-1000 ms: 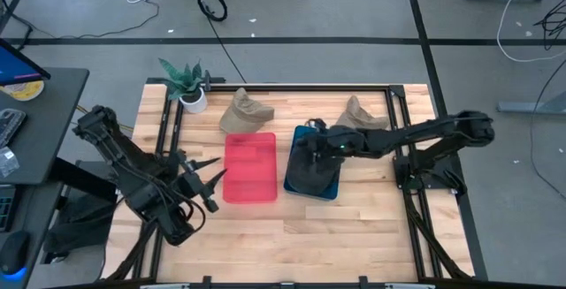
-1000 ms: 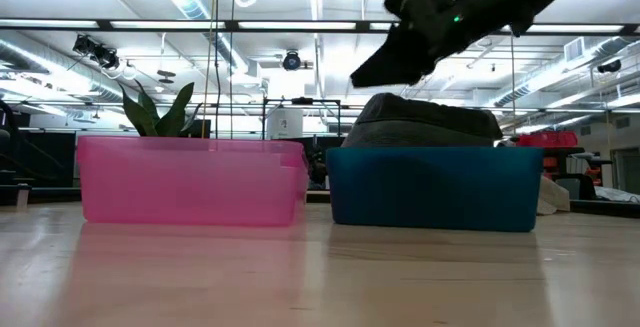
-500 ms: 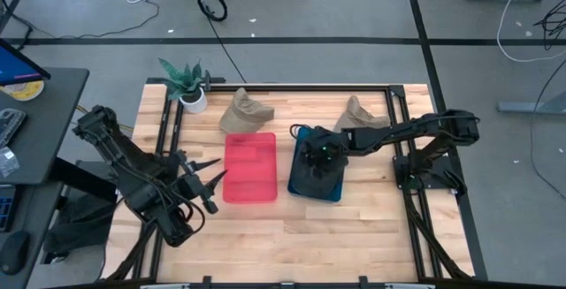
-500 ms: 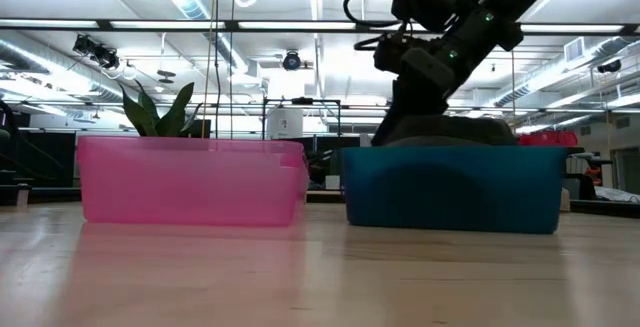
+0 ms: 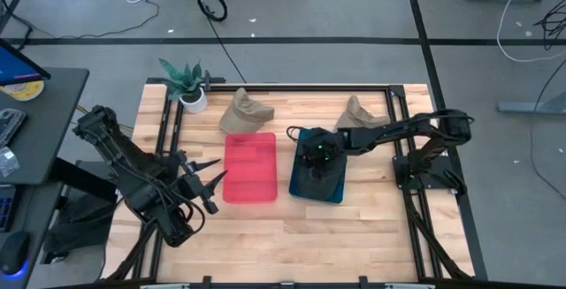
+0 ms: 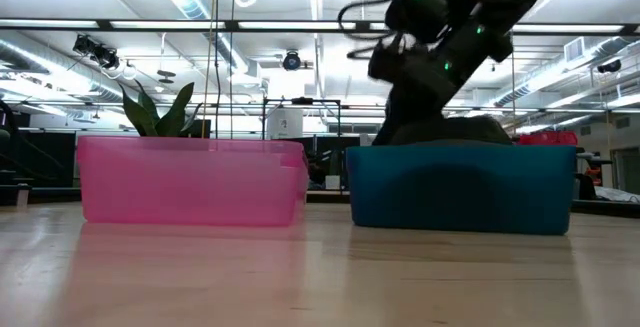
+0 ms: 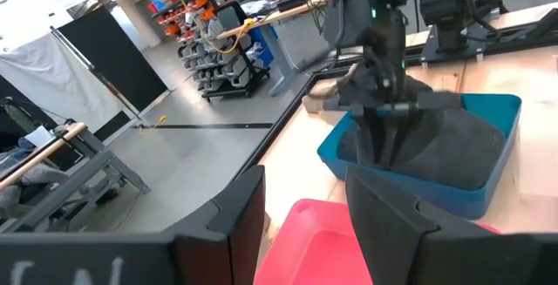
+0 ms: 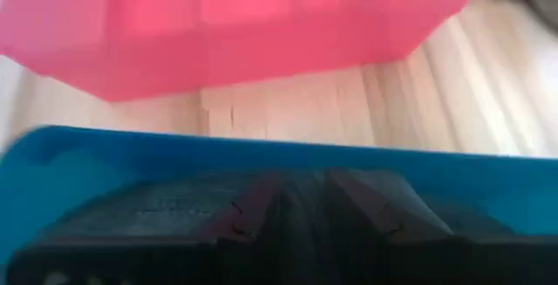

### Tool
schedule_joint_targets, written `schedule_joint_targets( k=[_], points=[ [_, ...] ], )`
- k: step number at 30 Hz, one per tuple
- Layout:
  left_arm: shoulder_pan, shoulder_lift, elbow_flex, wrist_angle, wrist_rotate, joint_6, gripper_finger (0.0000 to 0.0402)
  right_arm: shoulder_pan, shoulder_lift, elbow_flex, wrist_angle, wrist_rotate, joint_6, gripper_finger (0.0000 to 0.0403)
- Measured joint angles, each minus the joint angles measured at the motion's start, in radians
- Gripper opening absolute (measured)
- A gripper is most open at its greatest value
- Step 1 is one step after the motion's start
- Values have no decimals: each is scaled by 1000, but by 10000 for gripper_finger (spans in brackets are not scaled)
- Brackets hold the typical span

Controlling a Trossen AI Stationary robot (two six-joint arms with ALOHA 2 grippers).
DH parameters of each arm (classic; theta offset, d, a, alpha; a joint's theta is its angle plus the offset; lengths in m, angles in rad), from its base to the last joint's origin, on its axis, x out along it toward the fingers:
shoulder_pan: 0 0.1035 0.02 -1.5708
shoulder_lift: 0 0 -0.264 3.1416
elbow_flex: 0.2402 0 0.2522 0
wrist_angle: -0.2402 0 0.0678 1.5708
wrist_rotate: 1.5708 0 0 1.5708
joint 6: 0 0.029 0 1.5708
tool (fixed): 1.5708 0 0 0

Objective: Pick & Place hat
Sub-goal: Put the black cap into the blue bin

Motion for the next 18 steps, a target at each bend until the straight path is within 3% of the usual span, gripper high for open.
schedule_joint_targets(
  k=[10, 18],
  points=[
    [0, 0, 0, 0, 38, -2, 165, 29, -240, 1, -108, 0, 53, 96],
    [-1, 1, 0, 5, 78, -3, 165, 67, -430, -3, -461, 15, 213, 96]
  ],
)
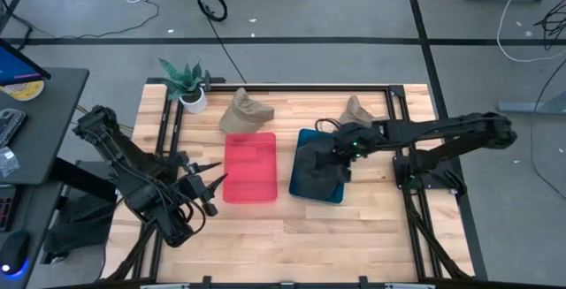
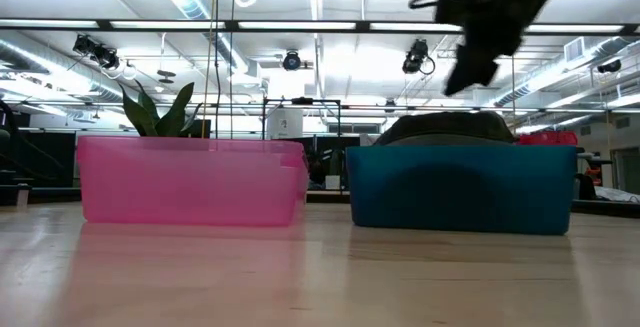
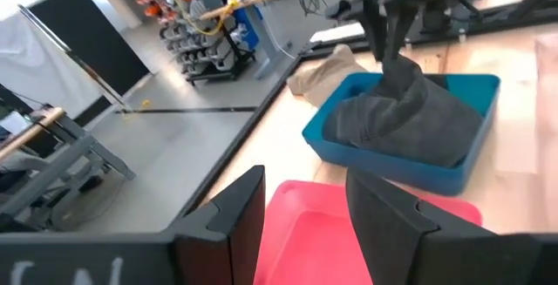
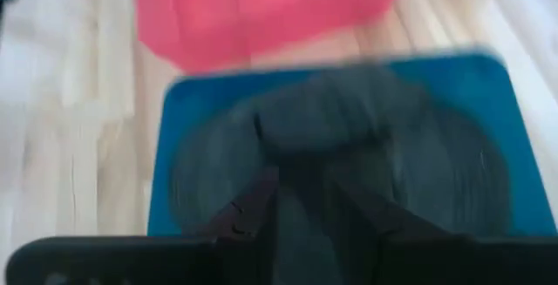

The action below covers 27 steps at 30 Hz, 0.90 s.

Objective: Pick & Place hat
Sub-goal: Put the black cap into the blue bin

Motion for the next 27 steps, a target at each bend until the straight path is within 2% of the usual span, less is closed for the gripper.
schedule_joint_targets(
  k=[4, 8, 12, 16, 20, 27],
  points=[
    [1, 1, 0, 1, 25, 26, 165, 42, -47, -67, -65, 43, 82, 96],
    [1, 1, 0, 3, -8, 71, 165, 53, -49, -128, -54, 53, 83, 96],
    [6, 1, 0, 4, -46, 133, 165, 33, -28, -197, 48, 101, 91, 96],
    [26, 1, 0, 9, -99, 169, 165, -3, 10, -262, 173, 78, 46, 96],
    [58, 1, 1, 39, -128, 159, 165, -46, 48, -296, 203, 43, 58, 96],
    [134, 1, 1, 39, 39, 159, 165, -76, 67, -322, 254, -14, 52, 96]
  ],
)
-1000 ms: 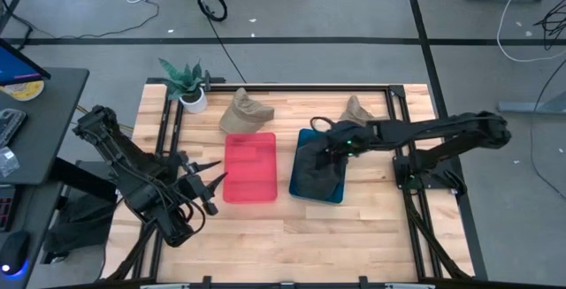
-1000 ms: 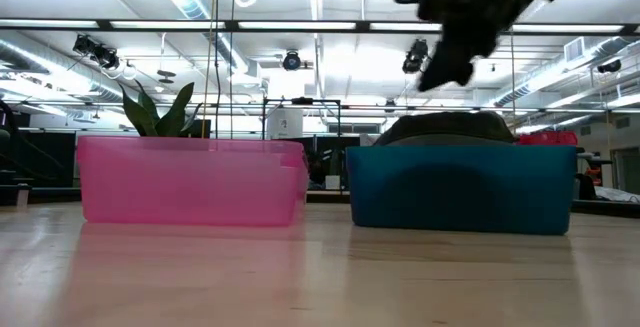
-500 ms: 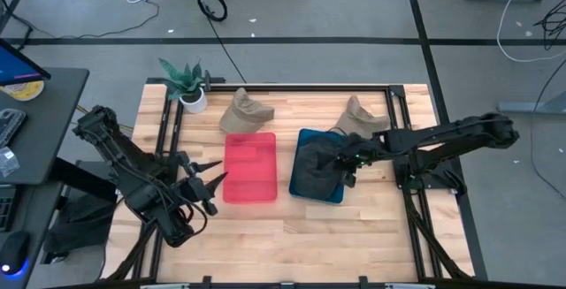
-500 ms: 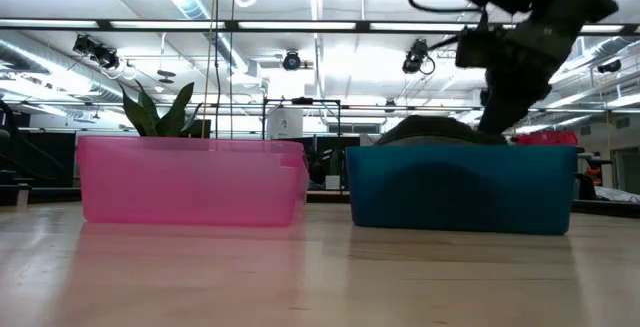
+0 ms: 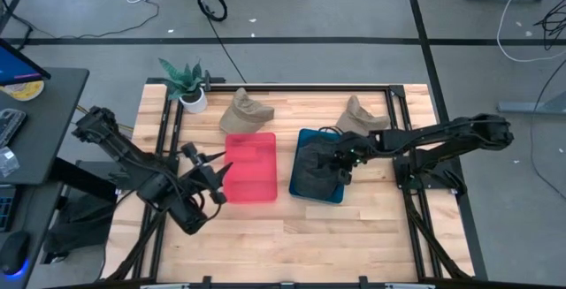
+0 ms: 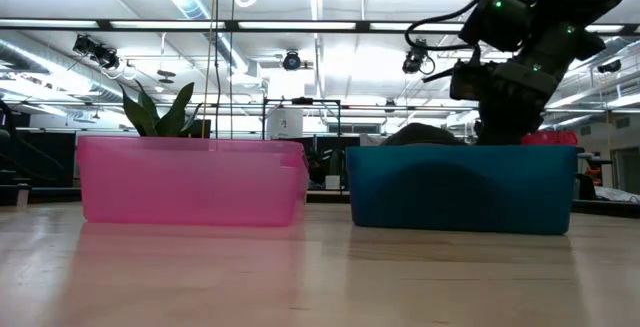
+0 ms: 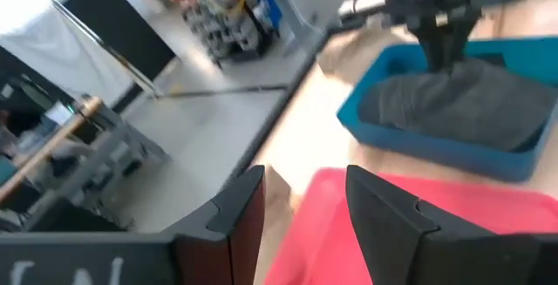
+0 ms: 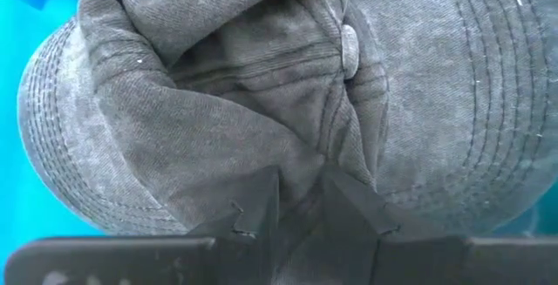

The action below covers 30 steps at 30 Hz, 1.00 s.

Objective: Pick & Place hat
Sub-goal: Put the black cap into the blue bin, then put the brown cap into the red bin

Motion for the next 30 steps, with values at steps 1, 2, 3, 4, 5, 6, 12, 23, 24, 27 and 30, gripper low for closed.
schedule_joint_targets(
  k=[1, 2, 3, 4, 5, 6, 12, 23, 24, 27, 30],
  points=[
    [8, 0, 0, 0, 14, 0, 165, 0, -3, 3, -1, -8, -6, 96],
    [13, 0, 0, 0, 21, -1, 165, 0, -7, 8, -4, -17, -13, 96],
    [16, 0, 0, 2, 23, -1, 165, -1, -10, 13, -6, -27, -19, 96],
    [19, 0, 0, 3, 27, -1, 165, -1, -15, 19, -7, -38, -26, 96],
    [19, 0, 0, 3, 29, -1, 165, -1, -22, 25, -12, -48, -28, 96],
    [19, 0, 0, 3, 29, -1, 165, -1, -29, 31, -14, -59, -29, 96],
    [0, 0, 0, 4, 28, 0, 165, 0, -54, 63, 3, -76, -26, 96],
    [95, 0, -125, 381, 225, 309, 165, -16, -57, 131, 9, -79, -26, 96],
    [110, -3, -142, 437, 235, 353, 165, -19, -58, 139, 9, -79, -26, 96],
    [147, -29, -199, 596, 247, 455, 165, -23, -58, 159, 8, -78, -26, 96],
    [192, -59, -275, 756, 342, 552, 165, -22, -58, 180, 0, -78, -28, 96]
  ],
)
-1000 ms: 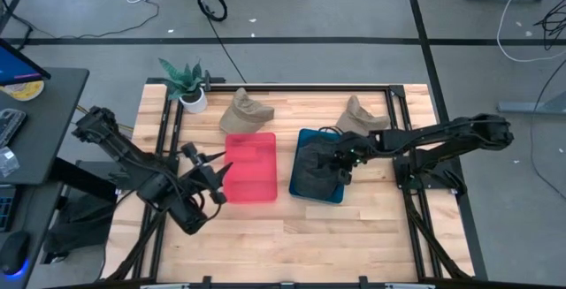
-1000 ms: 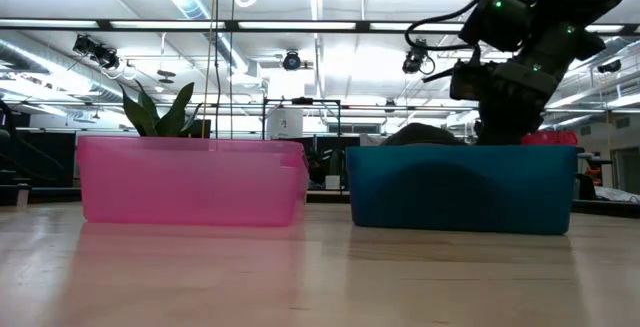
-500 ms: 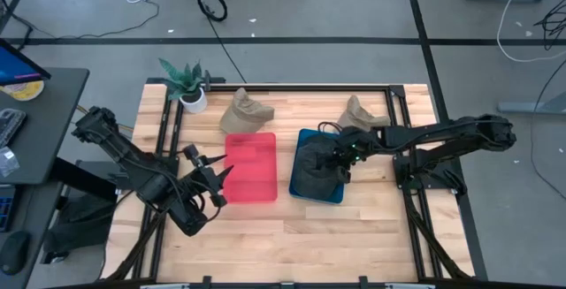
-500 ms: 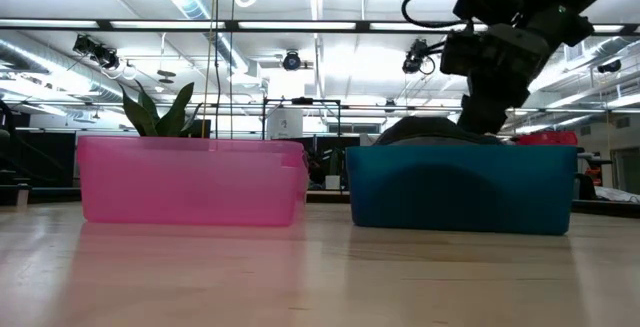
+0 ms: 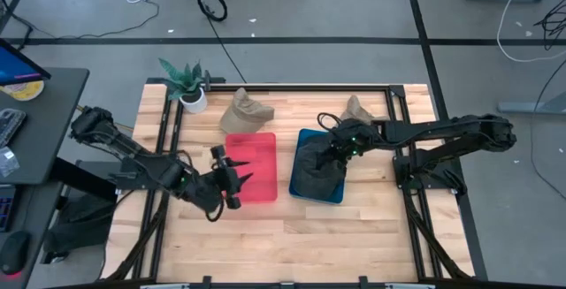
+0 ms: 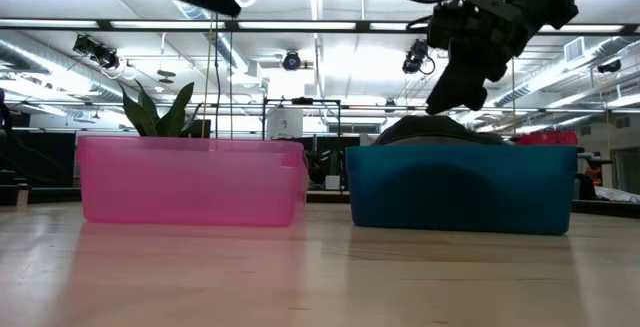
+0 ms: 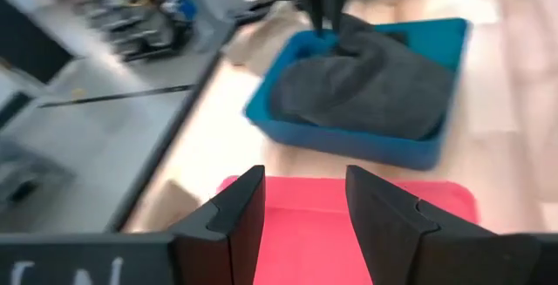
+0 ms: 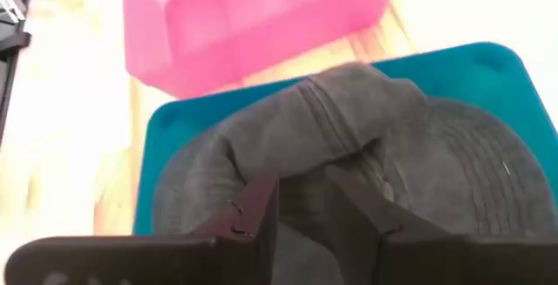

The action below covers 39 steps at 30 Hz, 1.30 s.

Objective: Pick & Place hat
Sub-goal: Put the brown cap into the red bin

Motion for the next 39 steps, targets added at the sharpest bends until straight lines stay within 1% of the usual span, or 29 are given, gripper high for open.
schedule_joint_targets(
  k=[2, 5, 9, 12, 14, 16, 18, 19, 21, 23, 27, 32, 34, 39],
  points=[
    [30, -29, -57, 101, 64, 53, 165, 0, 0, 10, -6, 0, -17, 96],
    [68, -92, -139, 223, 114, 112, 165, -2, 0, 20, -3, 2, -32, 96],
    [102, -198, -242, 273, 136, 125, 165, -2, 0, 20, -7, 2, -32, 96],
    [119, -307, -331, 288, 136, 107, 165, -2, 0, 20, -7, 2, -32, 96],
    [131, -383, -396, 324, 159, 106, 165, -2, 0, 20, -7, 2, -32, 96],
    [145, -456, -469, 412, 230, 135, 165, -2, 0, 20, -7, 2, -32, 96],
    [168, -517, -553, 558, 330, 188, 165, -2, -1, 20, -5, 2, -32, 96],
    [182, -538, -597, 650, 384, 210, 165, -2, -1, 20, -5, 2, -30, 96],
    [217, -573, -671, 802, 459, 239, 165, -2, 0, 20, -2, 10, -26, 96],
    [257, -599, -724, 879, 514, 250, 165, -2, 0, 20, 3, 18, -26, 96],
    [353, -650, -788, 888, 615, 240, 165, -2, -1, 20, 6, 30, -25, 96],
    [472, -702, -824, 881, 679, 198, 165, -2, 0, 20, 6, 33, -28, 96],
    [503, -714, -828, 865, 683, 194, 165, -2, -1, 20, 4, 32, -28, 96],
    [540, -740, -838, 806, 615, 179, 165, -2, -1, 20, -9, 32, -25, 96]
  ],
)
